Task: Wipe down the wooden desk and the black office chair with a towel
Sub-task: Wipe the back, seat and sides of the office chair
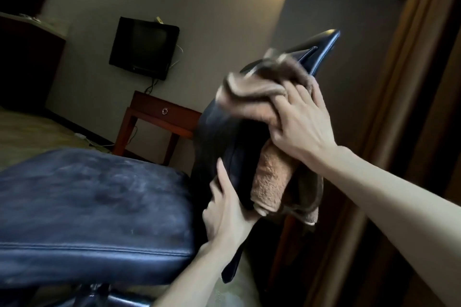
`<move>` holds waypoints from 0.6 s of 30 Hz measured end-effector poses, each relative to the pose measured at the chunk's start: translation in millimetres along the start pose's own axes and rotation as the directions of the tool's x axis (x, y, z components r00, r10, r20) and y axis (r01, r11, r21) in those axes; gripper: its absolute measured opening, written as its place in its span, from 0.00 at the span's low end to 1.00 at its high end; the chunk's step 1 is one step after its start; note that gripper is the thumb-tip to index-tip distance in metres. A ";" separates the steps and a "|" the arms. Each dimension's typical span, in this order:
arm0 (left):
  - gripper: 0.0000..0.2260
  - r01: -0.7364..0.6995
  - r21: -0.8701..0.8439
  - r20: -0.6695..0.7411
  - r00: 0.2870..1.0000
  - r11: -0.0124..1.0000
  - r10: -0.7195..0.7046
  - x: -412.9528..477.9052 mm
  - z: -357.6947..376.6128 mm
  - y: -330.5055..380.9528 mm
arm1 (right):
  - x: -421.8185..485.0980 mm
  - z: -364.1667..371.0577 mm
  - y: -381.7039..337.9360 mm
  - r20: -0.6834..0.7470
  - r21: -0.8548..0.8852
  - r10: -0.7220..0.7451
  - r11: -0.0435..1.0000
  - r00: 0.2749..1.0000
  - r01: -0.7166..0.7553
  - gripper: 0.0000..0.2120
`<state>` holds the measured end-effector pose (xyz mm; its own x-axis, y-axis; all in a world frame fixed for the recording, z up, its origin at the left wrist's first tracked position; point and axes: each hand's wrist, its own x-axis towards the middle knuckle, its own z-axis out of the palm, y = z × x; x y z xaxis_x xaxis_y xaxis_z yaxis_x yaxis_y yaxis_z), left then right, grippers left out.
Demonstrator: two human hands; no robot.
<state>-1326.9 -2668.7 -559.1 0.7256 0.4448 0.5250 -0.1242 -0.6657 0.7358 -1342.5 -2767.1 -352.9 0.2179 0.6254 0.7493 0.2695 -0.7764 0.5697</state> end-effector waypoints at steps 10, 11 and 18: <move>0.22 0.097 -0.095 0.281 0.957 0.991 -0.067 12.0 27.1 -5.2 | -83.1 35.7 -63.8 0.027 0.296 -0.103 0.951 0.994 0.090 0.20; 0.19 0.149 -0.183 0.439 0.897 0.972 -0.055 9.9 33.5 -9.2 | -95.7 37.0 -65.0 0.043 0.309 -0.137 0.944 0.990 0.118 0.20; 0.14 0.145 -0.573 0.131 0.988 0.807 -0.085 15.1 15.8 -2.9 | -75.4 18.0 -40.3 0.266 0.261 -0.346 0.924 0.900 0.279 0.11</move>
<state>-1304.9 -2669.5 -560.0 0.8158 0.4175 0.4003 -0.3827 -0.1293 0.9148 -1352.9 -2781.6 -438.4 0.3521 0.8522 0.3870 0.5544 -0.5230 0.6474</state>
